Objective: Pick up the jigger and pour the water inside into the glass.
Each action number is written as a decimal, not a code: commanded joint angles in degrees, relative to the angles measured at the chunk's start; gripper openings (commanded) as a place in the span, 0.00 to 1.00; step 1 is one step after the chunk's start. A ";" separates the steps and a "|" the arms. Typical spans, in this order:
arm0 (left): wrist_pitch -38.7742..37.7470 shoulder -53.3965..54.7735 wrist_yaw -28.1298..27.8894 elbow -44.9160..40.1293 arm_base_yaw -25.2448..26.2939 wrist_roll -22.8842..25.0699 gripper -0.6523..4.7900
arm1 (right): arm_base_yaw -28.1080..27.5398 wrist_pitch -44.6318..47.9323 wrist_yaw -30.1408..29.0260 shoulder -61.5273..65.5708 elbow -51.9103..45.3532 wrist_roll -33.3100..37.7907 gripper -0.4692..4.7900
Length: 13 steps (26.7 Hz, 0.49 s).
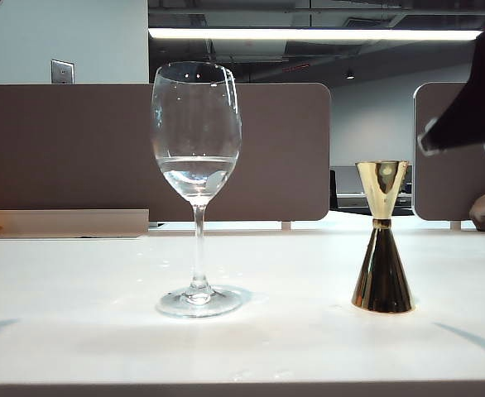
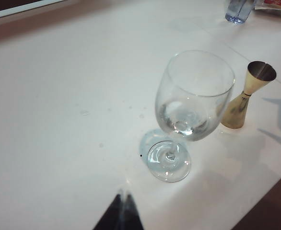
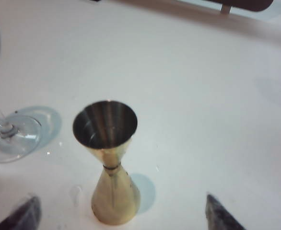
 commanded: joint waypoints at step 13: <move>0.33 -0.52 -0.17 0.20 -0.07 0.17 0.11 | 0.11 -7.32 -0.09 -19.02 0.15 3.21 0.12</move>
